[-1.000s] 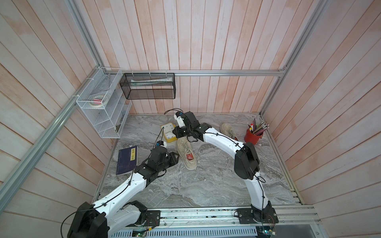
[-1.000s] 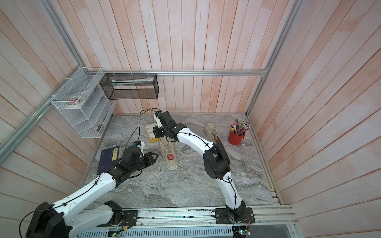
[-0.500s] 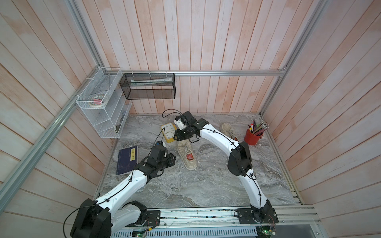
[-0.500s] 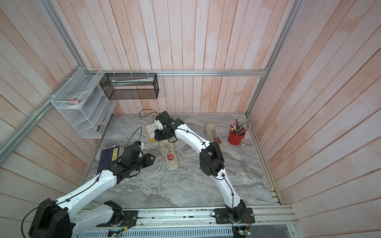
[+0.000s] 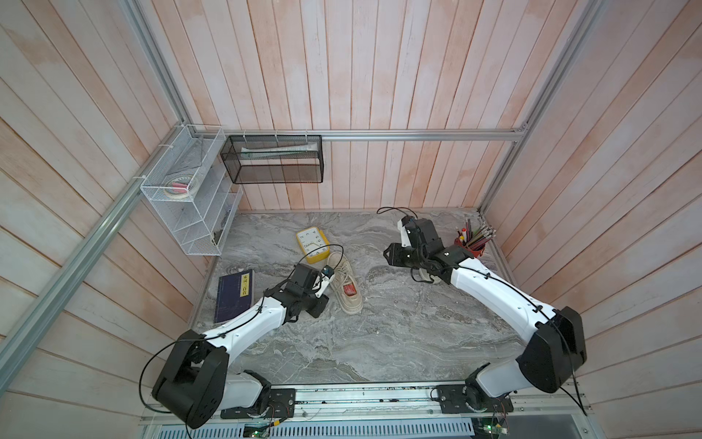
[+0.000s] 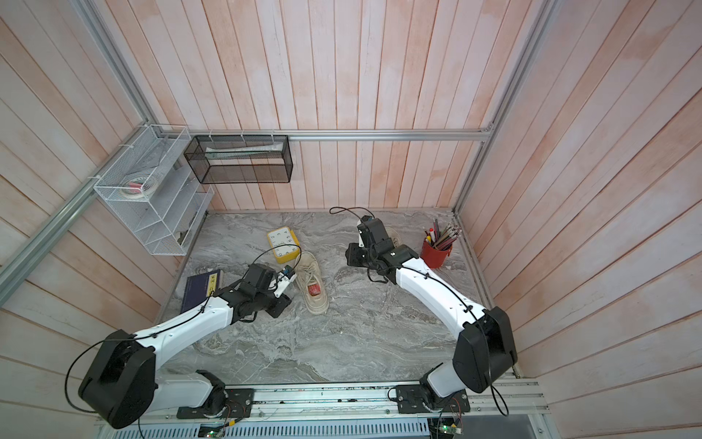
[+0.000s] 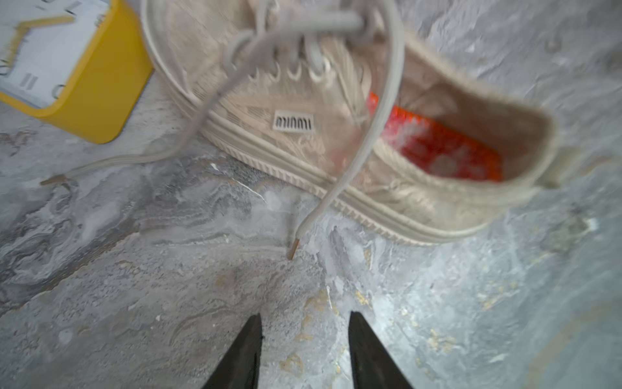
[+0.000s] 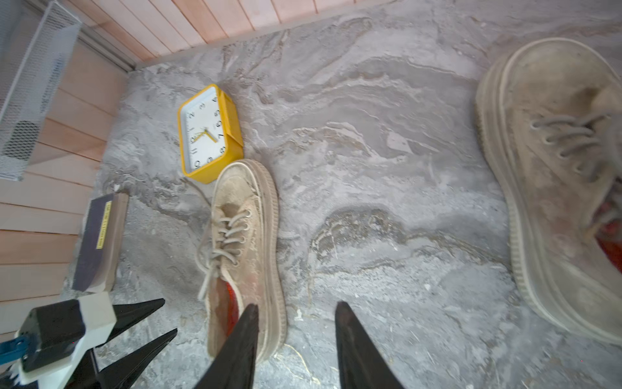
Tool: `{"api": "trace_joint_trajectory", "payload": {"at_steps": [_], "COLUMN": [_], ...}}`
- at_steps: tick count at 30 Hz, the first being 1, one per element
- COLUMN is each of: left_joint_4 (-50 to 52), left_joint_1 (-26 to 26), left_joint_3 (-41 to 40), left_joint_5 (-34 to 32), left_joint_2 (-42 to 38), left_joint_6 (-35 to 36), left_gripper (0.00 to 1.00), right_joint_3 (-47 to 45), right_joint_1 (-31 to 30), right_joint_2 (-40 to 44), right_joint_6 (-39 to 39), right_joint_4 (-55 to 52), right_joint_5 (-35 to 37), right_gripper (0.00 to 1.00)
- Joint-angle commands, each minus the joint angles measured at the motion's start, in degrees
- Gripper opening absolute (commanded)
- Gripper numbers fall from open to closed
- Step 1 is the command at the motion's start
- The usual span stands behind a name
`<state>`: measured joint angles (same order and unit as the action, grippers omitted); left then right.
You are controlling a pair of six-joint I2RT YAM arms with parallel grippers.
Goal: Remove the insole from the shoe
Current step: Untie the shoelace on the shoe.
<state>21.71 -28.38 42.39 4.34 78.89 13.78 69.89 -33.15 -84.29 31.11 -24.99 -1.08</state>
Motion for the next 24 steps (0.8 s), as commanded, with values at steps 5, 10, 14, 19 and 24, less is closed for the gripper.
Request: {"api": "trace_joint_trajectory", "payload": {"at_steps": [5, 10, 14, 19, 24], "left_joint_4": [-4.58, -8.98, -11.21, -12.05, -11.71], "left_joint_1": [0.31, 0.28, 0.28, 0.28, 0.34], "left_joint_3": [2.80, 4.22, 4.99, 5.24, 4.77], "left_joint_5": [1.70, 1.55, 1.51, 2.92, 3.65], "left_joint_2": [6.63, 11.92, 14.74, 16.59, 15.49], "left_joint_6": [8.18, 7.93, 7.43, 7.41, 8.19], "left_gripper": [0.47, 0.39, 0.35, 0.22, 0.02], "right_joint_3": [-2.96, -3.53, -3.88, -4.50, -4.92], "right_joint_1": [0.26, 0.19, 0.34, 0.52, 0.68], "right_joint_2": [3.47, 4.47, 5.44, 6.06, 6.19], "right_joint_6": [2.68, 2.93, 2.81, 2.90, 2.90], "right_joint_4": [1.09, 0.65, 0.31, -0.02, 0.21], "right_joint_5": [3.54, 3.95, 4.33, 4.33, 4.13], "right_gripper": [0.40, 0.40, 0.40, 0.40, 0.40]}}
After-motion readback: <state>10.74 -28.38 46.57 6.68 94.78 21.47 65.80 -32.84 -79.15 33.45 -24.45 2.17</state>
